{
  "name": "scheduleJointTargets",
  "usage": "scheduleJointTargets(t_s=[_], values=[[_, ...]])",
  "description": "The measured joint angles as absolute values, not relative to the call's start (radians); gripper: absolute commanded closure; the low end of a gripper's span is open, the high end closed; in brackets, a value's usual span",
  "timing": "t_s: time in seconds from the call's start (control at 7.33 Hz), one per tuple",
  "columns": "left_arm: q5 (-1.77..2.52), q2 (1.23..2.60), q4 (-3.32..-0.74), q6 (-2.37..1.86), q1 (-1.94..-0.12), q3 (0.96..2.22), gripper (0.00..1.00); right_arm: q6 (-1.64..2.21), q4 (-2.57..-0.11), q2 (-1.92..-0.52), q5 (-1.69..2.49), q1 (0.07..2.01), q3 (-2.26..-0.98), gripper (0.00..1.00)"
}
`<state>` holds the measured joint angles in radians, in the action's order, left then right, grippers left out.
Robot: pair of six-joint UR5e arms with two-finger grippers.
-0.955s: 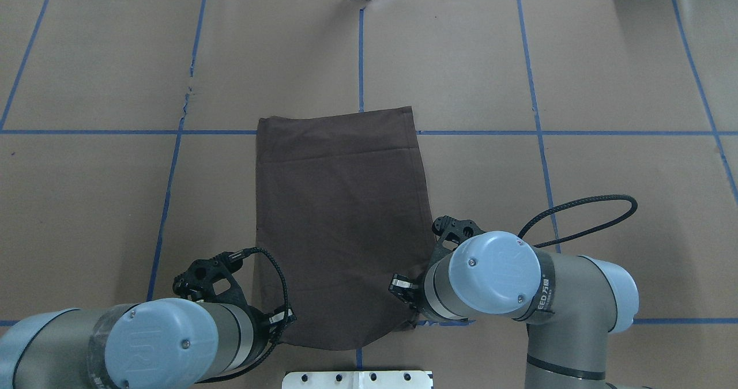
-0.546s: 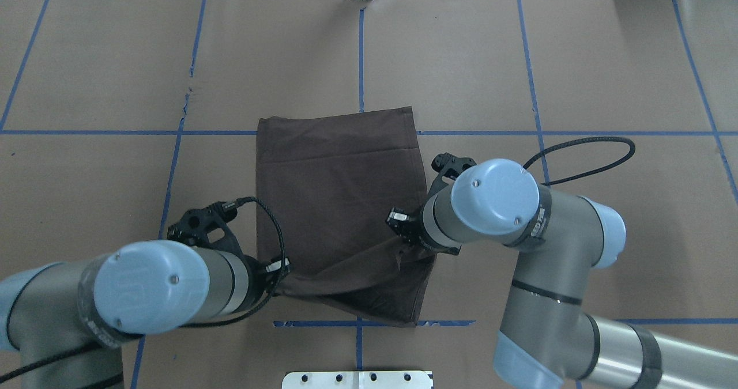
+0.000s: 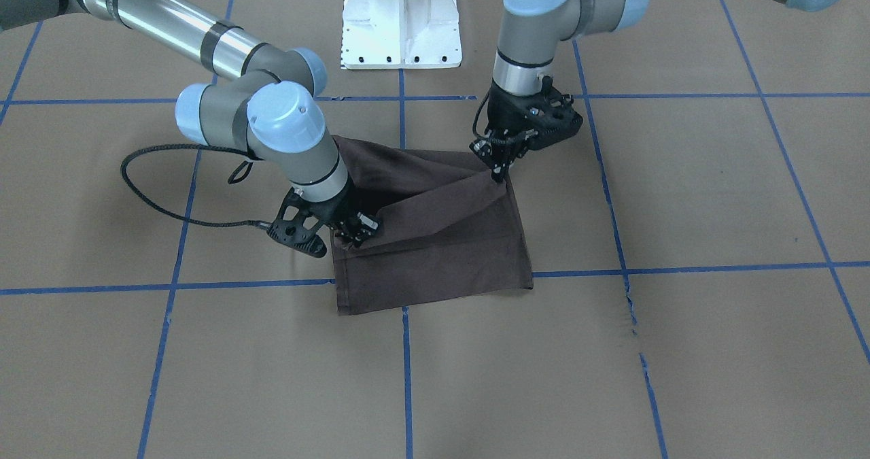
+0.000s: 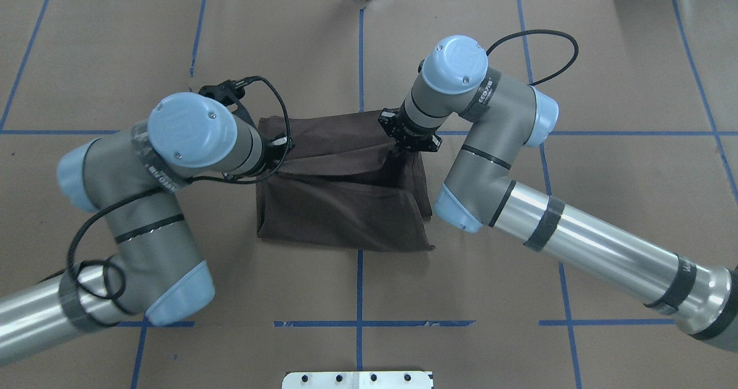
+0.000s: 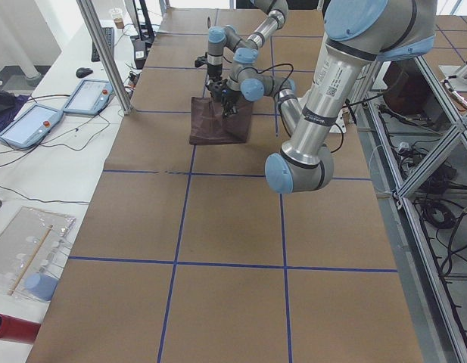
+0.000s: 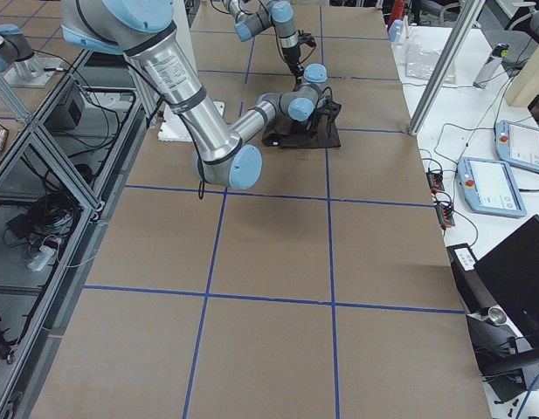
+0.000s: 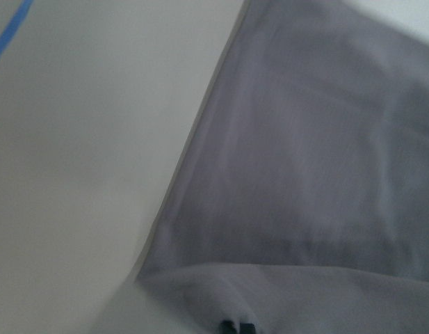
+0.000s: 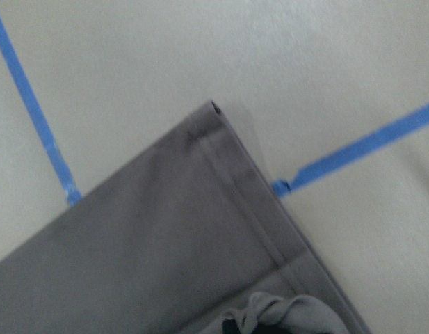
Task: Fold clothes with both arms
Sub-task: 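Lift the near edge with both grippers and fold it toward the far edge, then release the fold and raise the right gripper while the left gripper presses the fold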
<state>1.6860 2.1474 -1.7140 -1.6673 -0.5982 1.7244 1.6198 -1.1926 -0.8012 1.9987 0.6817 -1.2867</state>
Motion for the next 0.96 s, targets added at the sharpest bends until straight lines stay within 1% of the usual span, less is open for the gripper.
scheduleJointTargets(t_s=[0.14,0.27,0.41,0.68,0.96], values=[[1.684,2.18,-1.853,-1.617,-0.649,1.555,0.0,1.59,-1.135,-0.779,2.008,0.713,-1.202,0.0],[1.684,2.196,-1.943,-1.561,-0.691,1.447,0.0,1.546,-1.107,-0.771,2.011,0.735,-1.159,0.0],[1.685,2.202,-1.983,-1.516,-0.72,1.396,0.0,1.501,-1.096,-0.767,2.018,0.751,-1.14,0.0],[1.696,2.205,-2.004,-1.475,-0.746,1.373,0.0,1.463,-1.091,-0.766,2.037,0.769,-1.131,0.0],[1.756,2.204,-2.003,-1.463,-0.75,1.408,0.0,1.445,-1.093,-0.765,2.069,0.806,-1.133,0.0]])
